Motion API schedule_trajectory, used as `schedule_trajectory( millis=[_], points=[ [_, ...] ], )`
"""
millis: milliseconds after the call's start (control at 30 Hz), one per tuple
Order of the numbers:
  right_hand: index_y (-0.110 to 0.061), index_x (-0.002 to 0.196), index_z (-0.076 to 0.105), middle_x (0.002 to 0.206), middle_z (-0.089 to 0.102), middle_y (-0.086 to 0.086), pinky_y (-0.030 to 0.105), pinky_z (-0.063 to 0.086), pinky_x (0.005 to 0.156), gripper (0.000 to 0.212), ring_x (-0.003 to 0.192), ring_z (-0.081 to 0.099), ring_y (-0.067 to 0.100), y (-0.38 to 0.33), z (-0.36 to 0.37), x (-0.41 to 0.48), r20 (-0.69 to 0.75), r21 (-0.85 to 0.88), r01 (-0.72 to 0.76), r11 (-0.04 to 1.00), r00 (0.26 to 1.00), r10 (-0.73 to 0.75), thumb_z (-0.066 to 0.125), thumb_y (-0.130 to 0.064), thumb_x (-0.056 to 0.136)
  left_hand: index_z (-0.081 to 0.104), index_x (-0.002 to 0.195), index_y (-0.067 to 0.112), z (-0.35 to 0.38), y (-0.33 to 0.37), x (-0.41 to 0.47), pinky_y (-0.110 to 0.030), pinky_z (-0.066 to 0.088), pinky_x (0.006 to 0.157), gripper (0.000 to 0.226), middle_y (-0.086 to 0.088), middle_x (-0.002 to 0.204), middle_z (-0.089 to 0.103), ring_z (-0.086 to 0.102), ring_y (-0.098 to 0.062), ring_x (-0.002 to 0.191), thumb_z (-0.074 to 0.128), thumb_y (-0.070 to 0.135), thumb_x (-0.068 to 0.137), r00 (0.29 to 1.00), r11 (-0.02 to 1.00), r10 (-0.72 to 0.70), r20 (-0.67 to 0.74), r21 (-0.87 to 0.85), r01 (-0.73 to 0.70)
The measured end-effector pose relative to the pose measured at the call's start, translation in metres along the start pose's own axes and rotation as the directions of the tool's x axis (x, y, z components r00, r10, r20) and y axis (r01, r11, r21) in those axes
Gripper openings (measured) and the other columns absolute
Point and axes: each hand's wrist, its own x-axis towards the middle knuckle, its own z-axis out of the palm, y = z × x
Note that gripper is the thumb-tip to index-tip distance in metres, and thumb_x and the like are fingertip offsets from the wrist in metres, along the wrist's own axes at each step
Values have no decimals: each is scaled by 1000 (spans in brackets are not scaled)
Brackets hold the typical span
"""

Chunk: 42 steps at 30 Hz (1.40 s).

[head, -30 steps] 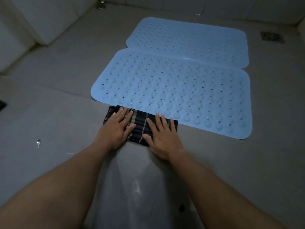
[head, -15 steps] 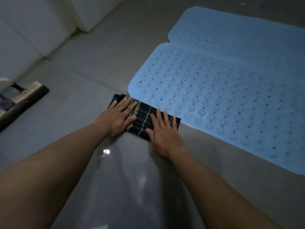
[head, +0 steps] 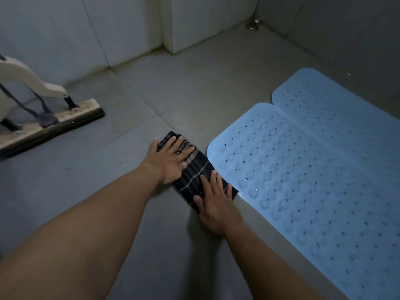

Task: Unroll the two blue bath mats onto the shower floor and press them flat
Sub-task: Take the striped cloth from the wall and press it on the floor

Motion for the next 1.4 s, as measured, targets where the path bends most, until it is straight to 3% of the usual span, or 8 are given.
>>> schedule_trajectory(
  millis=[367,500,767,933,1200,1400],
  points=[
    [-15,158,3,164,-9,14,48,-9,121,61,151,-12,25,-36,-22,106,-41,11,100,995,994,-99,23,-39,105,-5,154,47,-32,-76,61,-65,-5,116,58,5,165,-14,-16,-17,151,15,57,100,988,988,-154,31,22,153],
    [-11,157,-4,164,-11,14,42,-9,120,65,151,-12,25,-34,-37,132,34,89,76,993,996,-79,21,-41,105,-6,153,49,-45,-85,87,-64,-4,116,58,5,166,-10,-13,-18,152,9,61,98,983,984,-176,61,34,174],
    [-12,156,-11,162,-22,11,43,-16,118,65,149,-23,22,-28,-63,183,134,124,78,989,986,-95,10,-46,104,-17,151,46,-65,-90,129,-63,-8,116,63,4,164,-20,-17,-20,151,10,65,98,950,960,-275,147,101,262],
    [-12,156,-11,161,-25,11,43,-18,117,62,147,-25,22,-21,-63,189,127,183,129,975,980,-153,11,-42,106,-21,151,41,-65,-85,132,-63,-6,116,64,3,163,-24,-19,-21,150,8,62,98,939,948,-303,161,150,280],
    [-12,155,-13,160,-27,12,43,-18,116,64,148,-25,24,-17,-83,194,270,176,133,975,946,-178,20,-37,106,-25,149,39,-78,-71,136,-64,-6,116,63,3,160,-30,-22,-23,149,12,56,101,870,918,-395,294,148,367],
    [-12,155,-14,160,-26,11,42,-17,117,65,148,-25,23,-16,-86,195,284,184,122,975,943,-172,20,-38,106,-28,149,38,-78,-74,137,-63,-5,116,64,1,159,-32,-23,-24,149,12,55,102,878,930,-366,309,159,332]
  ],
)
